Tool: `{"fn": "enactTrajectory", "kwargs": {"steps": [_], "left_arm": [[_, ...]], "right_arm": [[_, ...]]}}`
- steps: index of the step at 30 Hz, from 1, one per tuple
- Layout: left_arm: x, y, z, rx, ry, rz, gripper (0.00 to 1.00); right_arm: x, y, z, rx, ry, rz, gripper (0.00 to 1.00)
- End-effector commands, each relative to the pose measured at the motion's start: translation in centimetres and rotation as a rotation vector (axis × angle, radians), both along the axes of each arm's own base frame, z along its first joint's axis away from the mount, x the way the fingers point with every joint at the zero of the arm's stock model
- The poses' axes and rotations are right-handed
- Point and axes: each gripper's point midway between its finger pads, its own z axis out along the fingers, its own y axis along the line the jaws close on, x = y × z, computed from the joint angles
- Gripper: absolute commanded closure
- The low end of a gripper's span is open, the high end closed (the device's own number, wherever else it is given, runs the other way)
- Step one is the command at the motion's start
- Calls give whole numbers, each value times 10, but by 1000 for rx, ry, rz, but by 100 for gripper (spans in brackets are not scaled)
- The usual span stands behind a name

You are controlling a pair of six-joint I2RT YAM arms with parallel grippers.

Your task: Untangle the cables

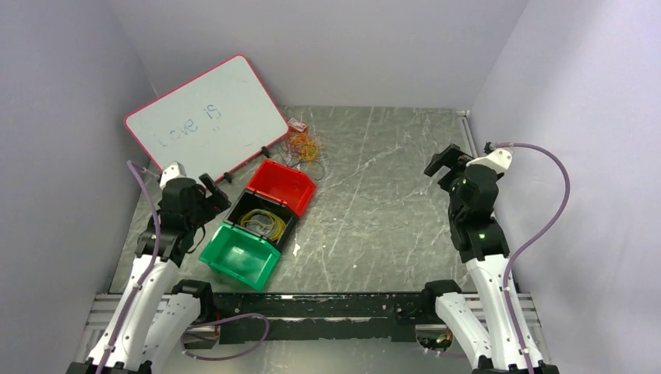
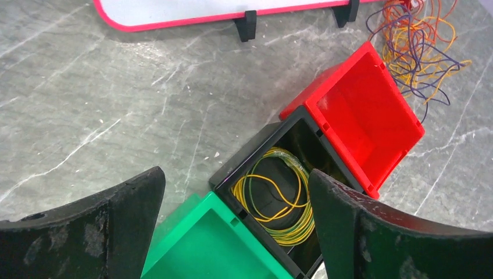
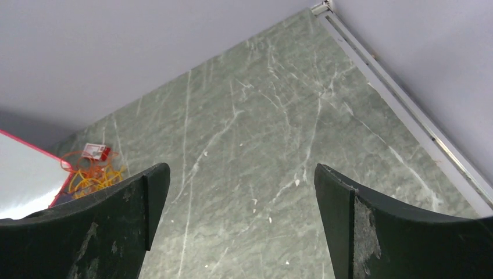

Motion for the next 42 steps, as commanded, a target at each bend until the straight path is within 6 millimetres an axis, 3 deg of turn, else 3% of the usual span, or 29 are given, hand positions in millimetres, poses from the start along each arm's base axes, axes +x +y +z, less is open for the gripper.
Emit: {"fn": "enactTrajectory", "kwargs": {"steps": [1,5,12,21,25,29,36,42], "left_arm": [[18,-12,23,-35,-76,-94,2],[23,-4,25,-55,-72,-35,1],[25,-1,42,-42,-119,-42,1],[18,0,64,2,-132,-79,1],[16,-4,73,15,-159,-124,1],[15,-8,70,17,-171,-152,1],[12,0,72,43,-175,-118,1],[9,-7,76,27,-218,-148,1]], "right_arm": [[1,1,27,18,-85,13,1],[-2,0,35,13,-106,16,1],[1,1,29,32,-52,14,0],[35,17,17,-39,141,127,0],[58,57,-5,10,231,339,0],[82,104,-34,76,318,539,2],[121,189,-62,-11,395,661,1],[162,251,-80,-10,342,782,0]]}}
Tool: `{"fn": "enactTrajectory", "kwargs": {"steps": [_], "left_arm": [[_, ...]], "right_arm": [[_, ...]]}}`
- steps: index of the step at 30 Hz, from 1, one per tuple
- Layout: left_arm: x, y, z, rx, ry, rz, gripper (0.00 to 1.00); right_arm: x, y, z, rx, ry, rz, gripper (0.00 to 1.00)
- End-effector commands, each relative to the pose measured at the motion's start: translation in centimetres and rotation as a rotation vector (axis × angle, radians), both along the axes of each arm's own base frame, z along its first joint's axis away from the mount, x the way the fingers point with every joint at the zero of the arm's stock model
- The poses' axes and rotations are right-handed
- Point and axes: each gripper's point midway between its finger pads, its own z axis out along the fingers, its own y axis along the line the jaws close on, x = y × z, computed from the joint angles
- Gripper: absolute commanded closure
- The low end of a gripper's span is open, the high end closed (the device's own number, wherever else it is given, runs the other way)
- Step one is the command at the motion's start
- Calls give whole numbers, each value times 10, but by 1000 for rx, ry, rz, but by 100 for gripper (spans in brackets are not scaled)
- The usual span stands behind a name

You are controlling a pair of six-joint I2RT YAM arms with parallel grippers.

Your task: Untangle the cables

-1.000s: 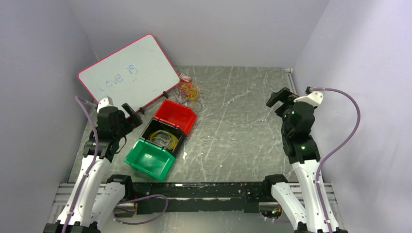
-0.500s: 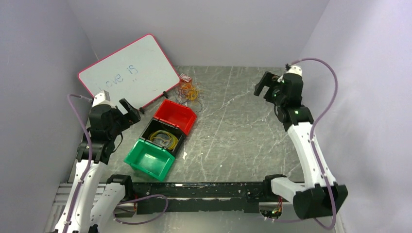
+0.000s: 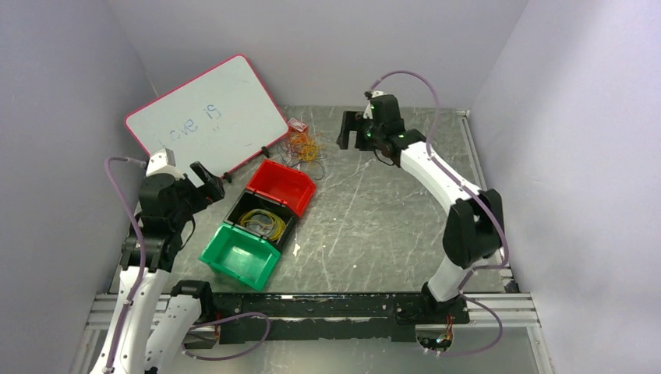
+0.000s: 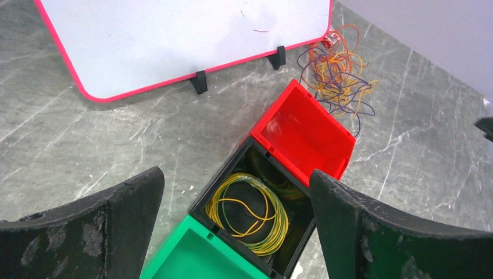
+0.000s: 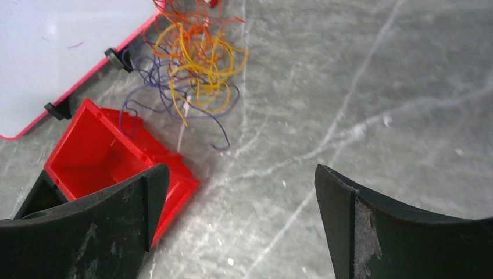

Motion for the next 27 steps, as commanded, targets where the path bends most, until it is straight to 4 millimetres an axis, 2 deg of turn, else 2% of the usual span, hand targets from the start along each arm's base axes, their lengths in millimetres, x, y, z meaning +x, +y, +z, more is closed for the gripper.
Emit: {"fn": "enactTrajectory", "kwargs": {"steps": [1,4,5,8,11,14,17,21,27], "left_arm": [[-3,-2,6,4,-39,-18,1],[-5,-3,7,5,-46,-21,1],[-5,-4,8,4,-49,-24,1],[-6,-6,8,4,-50,-31,1],[-7,-7,8,4,-51,-33,1],[-7,-9,9,0,-56,-44,1],[-7,-10,8,-3,-53,-44,1],[-7,-11,9,-3,-56,-51,1],[-7,-12,8,-4,-55,-52,1]], "right_arm": [[33,40,3,51,-83,77,1],[51,66,-12,64,-80,85,1],[59,72,-28,51,-58,79,1],[78,93,-44,46,-52,84,1],[88,125,-59,40,-49,135,1],[96,147,-73,18,-55,171,1],[102,167,-78,7,-91,205,0],[106,182,-94,-24,-94,214,0],[114,176,-133,-173,-84,167,0]]}}
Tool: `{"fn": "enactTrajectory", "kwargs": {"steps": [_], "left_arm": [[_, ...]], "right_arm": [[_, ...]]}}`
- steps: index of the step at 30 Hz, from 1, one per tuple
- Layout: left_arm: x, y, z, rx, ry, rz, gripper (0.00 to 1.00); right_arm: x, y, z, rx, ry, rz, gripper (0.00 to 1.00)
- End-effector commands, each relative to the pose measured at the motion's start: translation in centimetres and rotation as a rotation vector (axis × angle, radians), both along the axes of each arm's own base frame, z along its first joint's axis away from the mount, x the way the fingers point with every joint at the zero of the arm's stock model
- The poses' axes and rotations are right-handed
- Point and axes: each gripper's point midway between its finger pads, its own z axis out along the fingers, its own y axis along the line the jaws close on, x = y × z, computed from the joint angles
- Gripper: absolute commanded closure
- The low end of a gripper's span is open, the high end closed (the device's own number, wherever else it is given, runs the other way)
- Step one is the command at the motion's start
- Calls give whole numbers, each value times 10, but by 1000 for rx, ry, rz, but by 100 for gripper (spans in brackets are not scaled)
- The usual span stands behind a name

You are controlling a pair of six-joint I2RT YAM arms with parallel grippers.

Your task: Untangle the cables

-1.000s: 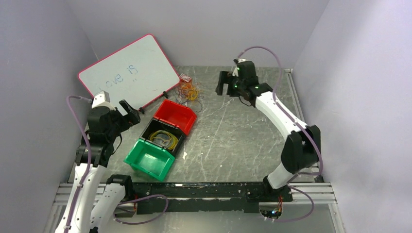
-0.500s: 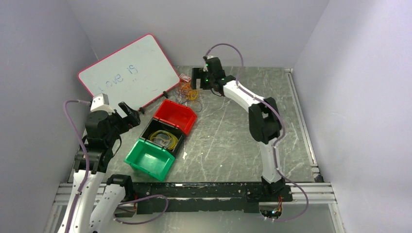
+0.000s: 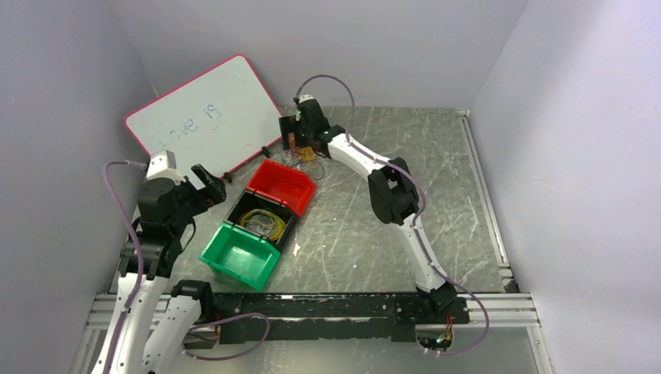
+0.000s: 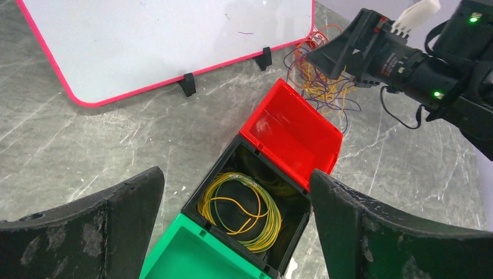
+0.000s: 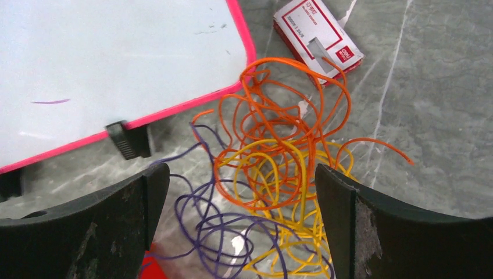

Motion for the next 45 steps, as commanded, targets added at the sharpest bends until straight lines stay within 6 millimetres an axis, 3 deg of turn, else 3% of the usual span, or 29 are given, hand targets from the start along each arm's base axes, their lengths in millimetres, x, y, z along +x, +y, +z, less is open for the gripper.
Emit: {"fn": "enactTrajectory", "kwargs": {"steps": [1,5,8,12,16,21,28,29,32,45], "left_arm": [[0,-3,0,0,-12,-13,1],[1,-2,-2,3,-2,-8,1],[1,-2,-2,1,0,-5,1],[2,0,-3,4,6,6,1],[2,0,-4,6,9,4,1],[3,0,-6,8,18,7,1],[3,-1,-7,13,24,2,1],[4,-1,-8,14,27,0,1],[5,-3,-10,15,40,-6,1],[3,-18,-11,14,24,-77,1]], "right_arm": [[11,-12,-25,-138,-28,-43,0],[12,-19,-42,-216,-18,-50,0],[9,-24,-48,-243,-10,-58,6],[5,-37,-49,-277,-6,-96,31],[-2,-50,-35,-285,-32,-125,52],[-16,-79,-29,-343,-39,-187,76],[-45,-135,0,-359,-50,-278,82],[-51,-144,-3,-368,-33,-284,82],[-72,-163,14,-362,-28,-282,83],[-171,-228,28,-403,84,-310,86]]}}
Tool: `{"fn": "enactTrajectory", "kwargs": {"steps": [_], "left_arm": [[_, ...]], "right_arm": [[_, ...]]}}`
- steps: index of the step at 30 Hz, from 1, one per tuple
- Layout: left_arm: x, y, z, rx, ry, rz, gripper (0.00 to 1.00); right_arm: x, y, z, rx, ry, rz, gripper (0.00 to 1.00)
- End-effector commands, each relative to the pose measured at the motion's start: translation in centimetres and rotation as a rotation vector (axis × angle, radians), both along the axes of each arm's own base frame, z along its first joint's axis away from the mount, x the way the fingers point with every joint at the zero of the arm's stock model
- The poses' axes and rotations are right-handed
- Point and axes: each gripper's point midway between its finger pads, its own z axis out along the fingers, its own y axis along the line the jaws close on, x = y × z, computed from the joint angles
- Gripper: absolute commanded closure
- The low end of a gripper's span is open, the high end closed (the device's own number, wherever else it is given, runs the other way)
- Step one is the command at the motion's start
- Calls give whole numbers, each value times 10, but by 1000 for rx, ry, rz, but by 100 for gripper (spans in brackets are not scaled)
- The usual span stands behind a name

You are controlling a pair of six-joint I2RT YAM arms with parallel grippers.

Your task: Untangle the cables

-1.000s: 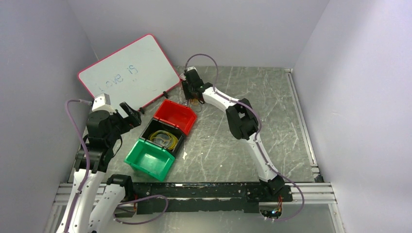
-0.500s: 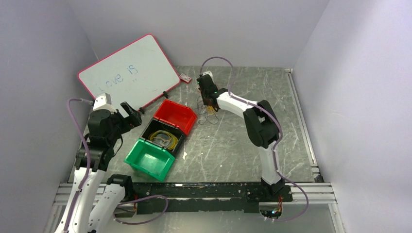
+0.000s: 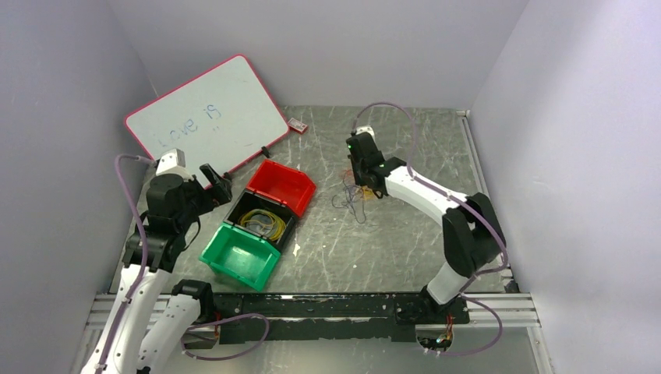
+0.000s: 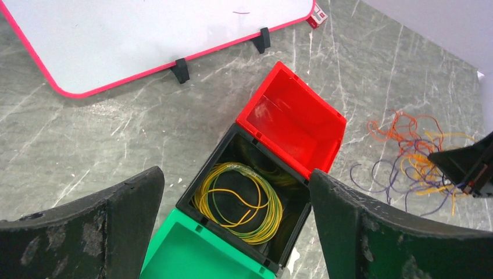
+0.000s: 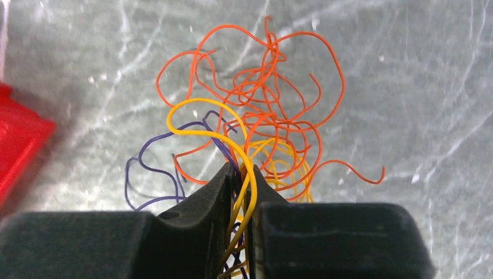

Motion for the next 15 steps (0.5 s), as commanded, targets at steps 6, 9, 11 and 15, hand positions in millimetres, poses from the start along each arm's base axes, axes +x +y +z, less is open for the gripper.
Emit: {"fn": "enactTrajectory", "kwargs": {"steps": [6,9,11,15], "left_arm": [[0,-10,-1,6,-25,-59,1],[2,-11,-5,8,2,-63,1],[4,-12,-8,11,20,-65,1],[5,-15,-11,13,33,-82,1]], "right_arm": [[-62,-40,3,28,72,-93,85],[-81,-51,-3,24,97,-108,82],[-88,-54,-3,37,93,-114,79],[-93,-50,8,114,59,-99,58]]}}
